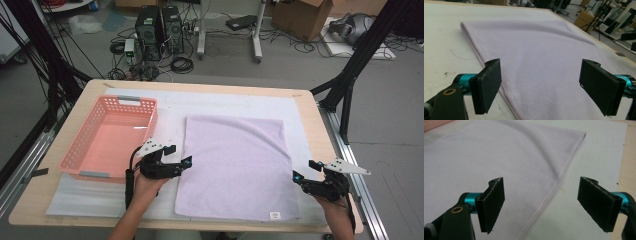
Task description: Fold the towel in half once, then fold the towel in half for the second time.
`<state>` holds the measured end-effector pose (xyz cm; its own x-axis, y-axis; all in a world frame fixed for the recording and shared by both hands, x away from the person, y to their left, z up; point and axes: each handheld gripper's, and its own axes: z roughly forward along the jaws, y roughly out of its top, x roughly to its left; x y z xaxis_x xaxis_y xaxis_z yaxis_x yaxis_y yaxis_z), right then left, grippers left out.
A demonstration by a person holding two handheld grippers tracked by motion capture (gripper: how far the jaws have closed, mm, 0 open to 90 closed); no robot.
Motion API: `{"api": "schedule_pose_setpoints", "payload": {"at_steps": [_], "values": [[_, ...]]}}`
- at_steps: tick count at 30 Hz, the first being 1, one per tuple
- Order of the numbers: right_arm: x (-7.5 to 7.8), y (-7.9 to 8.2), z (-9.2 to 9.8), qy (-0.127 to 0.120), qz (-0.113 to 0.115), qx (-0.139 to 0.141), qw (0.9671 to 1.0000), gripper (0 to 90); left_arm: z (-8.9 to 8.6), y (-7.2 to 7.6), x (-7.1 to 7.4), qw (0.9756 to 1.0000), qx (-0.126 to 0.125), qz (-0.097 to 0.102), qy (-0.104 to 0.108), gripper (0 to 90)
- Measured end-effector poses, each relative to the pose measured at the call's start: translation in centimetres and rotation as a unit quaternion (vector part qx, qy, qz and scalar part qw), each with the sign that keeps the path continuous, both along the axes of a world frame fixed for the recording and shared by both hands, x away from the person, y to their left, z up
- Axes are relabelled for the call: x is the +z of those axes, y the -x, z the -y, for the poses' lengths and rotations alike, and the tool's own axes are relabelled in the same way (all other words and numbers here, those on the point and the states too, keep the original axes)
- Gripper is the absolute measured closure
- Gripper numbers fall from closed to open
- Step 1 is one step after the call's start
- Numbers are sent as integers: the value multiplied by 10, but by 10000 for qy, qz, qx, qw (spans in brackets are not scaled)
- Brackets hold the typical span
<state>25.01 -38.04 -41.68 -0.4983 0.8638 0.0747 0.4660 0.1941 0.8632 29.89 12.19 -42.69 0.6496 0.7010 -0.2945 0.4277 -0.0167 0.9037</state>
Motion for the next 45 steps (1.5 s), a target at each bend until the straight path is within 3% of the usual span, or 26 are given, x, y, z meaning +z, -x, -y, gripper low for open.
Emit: {"api": "schedule_pose_setpoints", "payload": {"at_steps": [14, 18, 23, 26, 29, 34, 36, 38, 42, 45], "values": [[0, -2, 5, -43, 88, -49, 9999, 204, 4, -1, 0, 9999, -98, -15, -103, 192], [0, -3, 5, -102, 98, -68, 9999, 204, 4, -2, 0, 9999, -71, -37, -99, 192], [-2, -8, 1, -62, 13, -12, 10000, 204, 4, -6, 2, 9996, 65, 33, -274, 195], [-2, -13, 1, -96, 12, -44, 9999, 204, 3, -12, 3, 9996, 85, -36, -251, 202], [-4, -19, 1, -167, -70, -91, 9998, 204, 5, -17, 5, 9994, -30, -107, -341, 209], [-6, -31, -2, -93, -187, -40, 9998, 206, 11, -29, 9, 9993, -252, -118, -263, 229], [-6, -35, -3, -71, -211, -29, 9997, 208, 14, -35, 9, 9988, -291, -132, -369, 230], [-5, -39, -3, -97, -225, -35, 9997, 230, 17, -41, 9, 9982, -278, -192, -490, 234], [-5, -52, -4, -59, -325, -38, 9994, 251, 19, -57, 10, 9987, 52, -314, -405, 234], [-7, -64, -5, -17, -436, -107, 9990, 285, 22, -67, 12, 9981, 180, -284, -508, 216]]}}
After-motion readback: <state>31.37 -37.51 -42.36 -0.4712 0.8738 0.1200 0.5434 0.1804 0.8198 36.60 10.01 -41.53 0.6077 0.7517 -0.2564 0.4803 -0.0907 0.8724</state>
